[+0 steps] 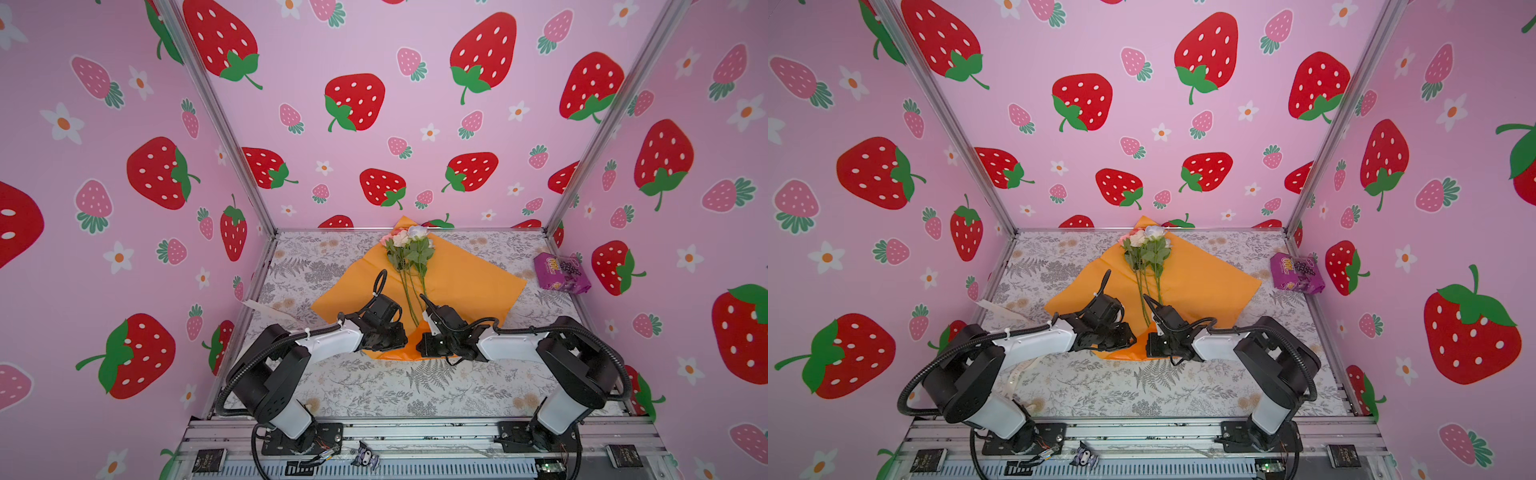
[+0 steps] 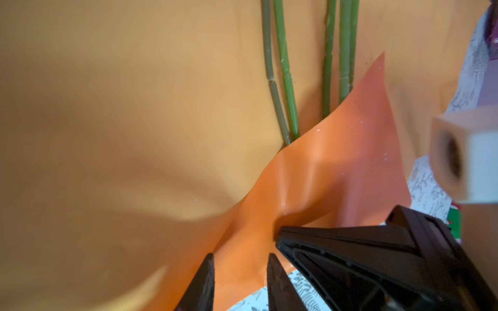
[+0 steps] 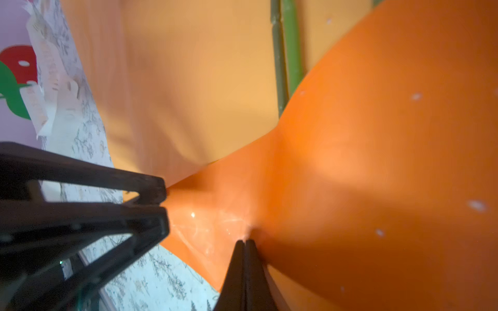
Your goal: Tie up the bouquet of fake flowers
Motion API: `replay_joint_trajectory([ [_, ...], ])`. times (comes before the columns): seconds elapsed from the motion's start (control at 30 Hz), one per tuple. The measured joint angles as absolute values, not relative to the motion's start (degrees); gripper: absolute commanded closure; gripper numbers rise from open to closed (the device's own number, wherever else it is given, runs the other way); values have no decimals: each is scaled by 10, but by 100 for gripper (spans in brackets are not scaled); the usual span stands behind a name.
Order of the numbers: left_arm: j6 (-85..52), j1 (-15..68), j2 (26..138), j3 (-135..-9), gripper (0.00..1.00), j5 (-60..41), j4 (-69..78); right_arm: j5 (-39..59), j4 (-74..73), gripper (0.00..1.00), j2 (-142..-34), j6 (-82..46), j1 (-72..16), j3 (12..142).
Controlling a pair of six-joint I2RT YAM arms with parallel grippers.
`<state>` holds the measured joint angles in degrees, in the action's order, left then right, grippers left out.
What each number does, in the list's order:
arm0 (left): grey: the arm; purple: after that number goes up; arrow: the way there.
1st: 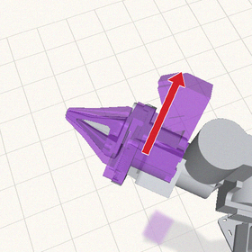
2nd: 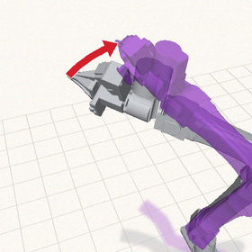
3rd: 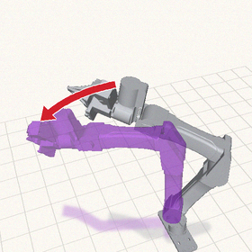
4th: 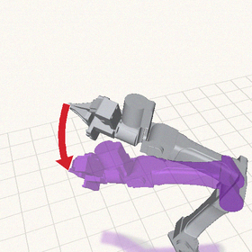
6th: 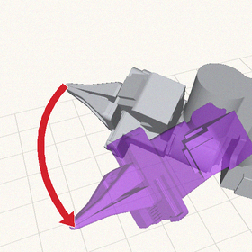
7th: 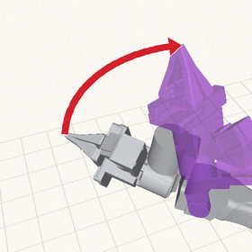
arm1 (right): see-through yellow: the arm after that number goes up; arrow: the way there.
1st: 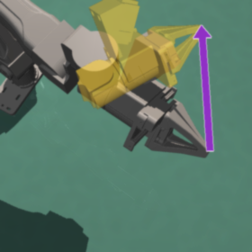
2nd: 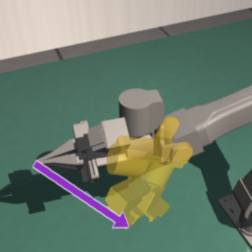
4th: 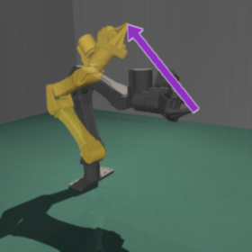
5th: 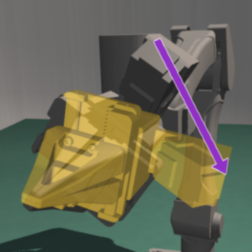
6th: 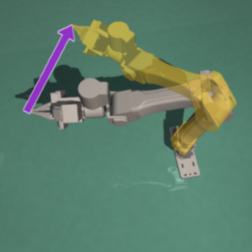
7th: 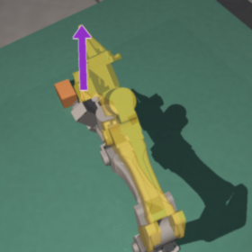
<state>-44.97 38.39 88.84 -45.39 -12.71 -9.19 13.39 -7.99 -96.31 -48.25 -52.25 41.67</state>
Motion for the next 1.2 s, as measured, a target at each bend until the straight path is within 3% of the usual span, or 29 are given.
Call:
replay_joint_trajectory([
  [0.2, -452, 325, 783, -425, 55, -113, -141, 133, -80, 100, -966, -483, -523, 418],
  [0.37, -466, 246, 715, -376, 39, -112, -187, 133, -86, 100, -969, -483, -523, 418],
  [0.7, -496, 126, 726, -287, 38, -221, -139, 133, -88, 100, -969, -484, -523, 418],
  [1.2, -561, 100, 831, -266, 35, -350, 105, 133, -91, 100, -969, -484, -523, 417],
])
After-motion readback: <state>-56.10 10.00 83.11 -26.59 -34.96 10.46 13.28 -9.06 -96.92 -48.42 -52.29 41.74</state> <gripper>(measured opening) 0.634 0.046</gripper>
